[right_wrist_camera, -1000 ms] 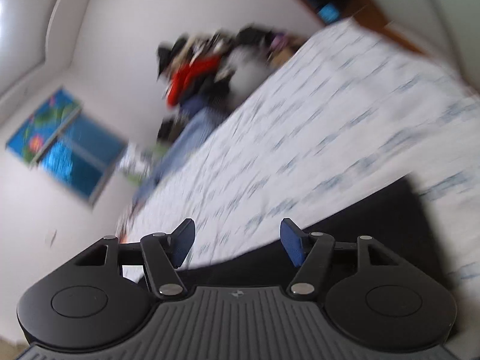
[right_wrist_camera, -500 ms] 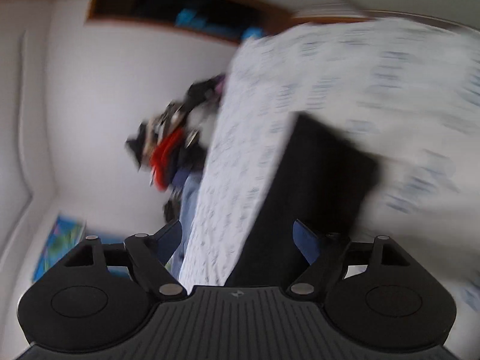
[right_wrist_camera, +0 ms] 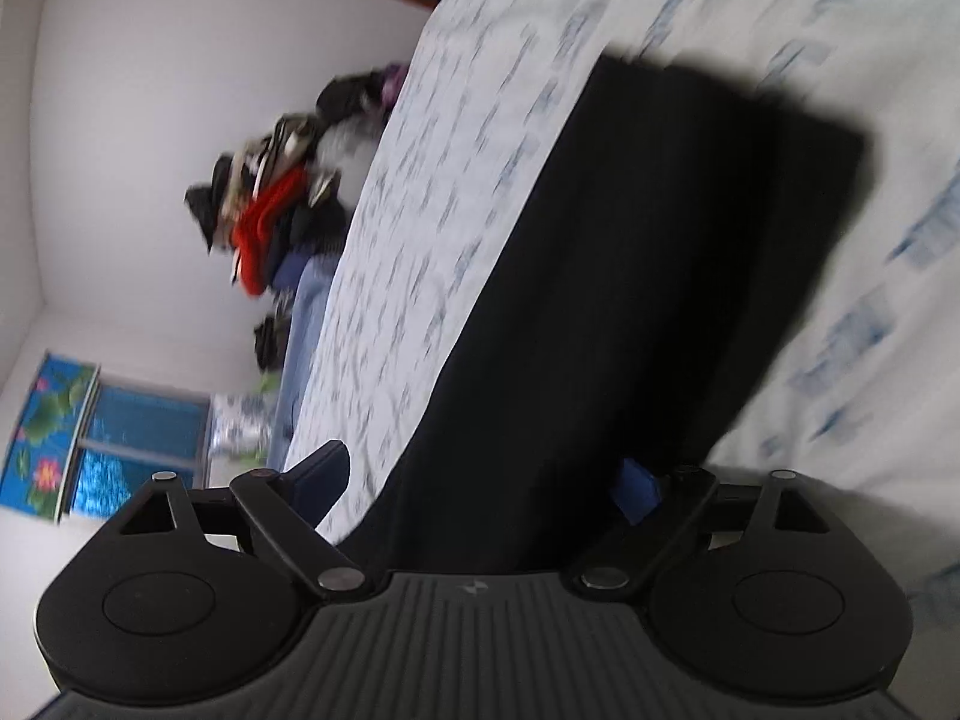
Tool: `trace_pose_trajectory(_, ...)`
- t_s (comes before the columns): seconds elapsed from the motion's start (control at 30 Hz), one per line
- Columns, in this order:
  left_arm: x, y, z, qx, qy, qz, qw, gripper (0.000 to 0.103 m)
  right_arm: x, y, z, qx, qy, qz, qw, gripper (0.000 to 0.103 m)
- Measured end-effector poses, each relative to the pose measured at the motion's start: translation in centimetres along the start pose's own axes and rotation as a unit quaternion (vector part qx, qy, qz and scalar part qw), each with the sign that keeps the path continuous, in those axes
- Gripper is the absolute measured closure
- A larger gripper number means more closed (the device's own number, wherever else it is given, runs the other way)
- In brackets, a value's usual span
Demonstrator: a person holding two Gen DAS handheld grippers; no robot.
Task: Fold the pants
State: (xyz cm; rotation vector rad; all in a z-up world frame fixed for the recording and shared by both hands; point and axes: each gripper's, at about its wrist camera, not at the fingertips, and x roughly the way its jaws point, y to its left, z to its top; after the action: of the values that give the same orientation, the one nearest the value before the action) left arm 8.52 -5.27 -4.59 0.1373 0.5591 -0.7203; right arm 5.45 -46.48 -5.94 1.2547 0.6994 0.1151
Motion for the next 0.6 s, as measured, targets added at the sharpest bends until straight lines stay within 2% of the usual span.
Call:
trace_pose_trajectory(0.1,-0.1,0.1,0.0,0.0,0.0,-0.001,1.0,0.02,1.0,0.4,-1.0,0.007,0.012,0.038,0.999,0.006)
trace_pose_trajectory(0.17,-0.1,0.1,0.0,-0.001,0.0,-0.002,1.0,0.02,0.7,-0.5,-0.7,0.044,-0.008,0.097,0.994,0.006)
trace_pose_trajectory(0.2,-0.2,0.1,0.0,-0.001,-0.001,-0.001,1.0,0.02,0.4,-1.6,-0.3,0.08,-0.023,0.136,0.987,0.006)
trace_pose_trajectory(0.27,-0.3,0.1,-0.1,-0.002,-0.002,0.001,1.0,0.02,-0.5,-4.2,0.2,0.156,-0.059,0.208,0.964,0.006)
trace_pose_trajectory(0.33,-0.7,0.0,-0.1,-0.003,-0.014,0.01,0.9998,0.02,-1.8,-6.2,0.8,0.196,-0.094,0.255,0.942,0.006)
trace_pose_trajectory(0.4,-1.7,-0.4,0.1,0.006,-0.041,0.013,0.9991,0.02,-3.5,-7.5,1.1,0.214,-0.133,0.275,0.928,0.006)
trace_pose_trajectory(0.47,-2.9,-1.0,0.5,0.018,-0.072,-0.01,0.9972,0.02,-4.9,-8.6,1.2,0.223,-0.154,0.292,0.917,0.006)
trace_pose_trajectory(0.53,-3.3,-1.7,1.3,0.036,-0.093,-0.03,0.9946,0.013,-6.0,-9.0,1.5,0.22,-0.165,0.293,0.916,0.006)
trace_pose_trajectory(0.6,-2.6,-2.3,2.0,0.054,-0.1,-0.03,0.9931,0.009,-7.0,-9.1,2.0,0.215,-0.175,0.302,0.912,0.006)
